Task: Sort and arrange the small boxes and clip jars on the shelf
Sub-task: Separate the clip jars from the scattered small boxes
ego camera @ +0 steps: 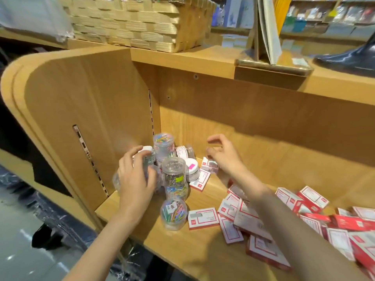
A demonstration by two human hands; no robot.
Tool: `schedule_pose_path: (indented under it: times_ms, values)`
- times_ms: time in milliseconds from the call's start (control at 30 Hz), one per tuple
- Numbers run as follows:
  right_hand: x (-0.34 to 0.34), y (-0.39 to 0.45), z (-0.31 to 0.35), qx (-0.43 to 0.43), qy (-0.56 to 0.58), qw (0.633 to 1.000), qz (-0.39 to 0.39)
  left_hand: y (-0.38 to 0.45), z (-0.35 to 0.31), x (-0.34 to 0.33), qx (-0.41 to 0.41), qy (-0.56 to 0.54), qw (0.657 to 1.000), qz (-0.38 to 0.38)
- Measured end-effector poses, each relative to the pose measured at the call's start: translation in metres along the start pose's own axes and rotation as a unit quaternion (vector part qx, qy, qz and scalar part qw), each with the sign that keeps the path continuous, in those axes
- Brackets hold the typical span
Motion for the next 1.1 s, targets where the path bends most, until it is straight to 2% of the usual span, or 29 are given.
schedule_pose_path:
  times_ms: [167, 300, 367, 433, 500, 533, 600, 700, 800, 833, 933, 1033, 1100]
  values:
    - [0.116, -0.055, -0.031, -0.014, 0.028, 0.995, -0.098, -0.028, -0.068, -0.036, -0.091, -0.095, 0.985, 0.110]
    - [0.203, -0.104, -0.077, -0.036, -0.089, 0.981, -0.168, -0.066, -0.121, -0.075, -0.138, -0.149, 0.963, 0.180]
    - [0.245, -0.130, -0.099, -0.040, -0.217, 0.953, -0.206, -0.086, -0.147, -0.092, -0.161, -0.160, 0.951, 0.210]
    - [0.285, -0.155, -0.125, -0.073, -0.363, 0.899, -0.233, -0.105, -0.172, -0.110, -0.180, -0.149, 0.939, 0.250]
    - [0.325, -0.178, -0.147, -0.121, -0.447, 0.844, -0.273, -0.122, -0.191, -0.127, -0.189, -0.135, 0.931, 0.280]
    - [0.340, -0.189, -0.153, -0.153, -0.460, 0.827, -0.284, -0.129, -0.200, -0.134, -0.194, -0.128, 0.928, 0.292]
    - [0.350, -0.200, -0.171, -0.182, -0.462, 0.831, -0.250, -0.143, -0.217, -0.145, -0.208, -0.118, 0.919, 0.312]
    - [0.337, -0.203, -0.185, -0.149, -0.487, 0.845, -0.162, -0.161, -0.243, -0.155, -0.228, -0.115, 0.908, 0.332]
    - [0.343, -0.208, -0.186, -0.107, -0.484, 0.859, -0.130, -0.176, -0.267, -0.164, -0.251, -0.125, 0.896, 0.343]
    - [0.350, -0.212, -0.186, -0.091, -0.463, 0.873, -0.125, -0.180, -0.274, -0.166, -0.258, -0.128, 0.894, 0.344]
    - [0.381, -0.225, -0.176, -0.014, -0.356, 0.918, -0.176, -0.188, -0.296, -0.174, -0.262, -0.134, 0.893, 0.342]
    - [0.422, -0.240, -0.175, -0.036, -0.324, 0.906, -0.269, -0.200, -0.323, -0.177, -0.272, -0.143, 0.890, 0.338]
    - [0.432, -0.238, -0.182, -0.038, -0.346, 0.900, -0.261, -0.209, -0.339, -0.182, -0.276, -0.148, 0.884, 0.348]
Point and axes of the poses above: each hand's wrist, its own y-axis towards the middle knuckle, its own x-axis out of the back of the hand, z = x × y, the point moved 6 cm from there along y, towards the middle knuckle, and after that the axes turned 6 degrees about -z, right-handed, at the moved point
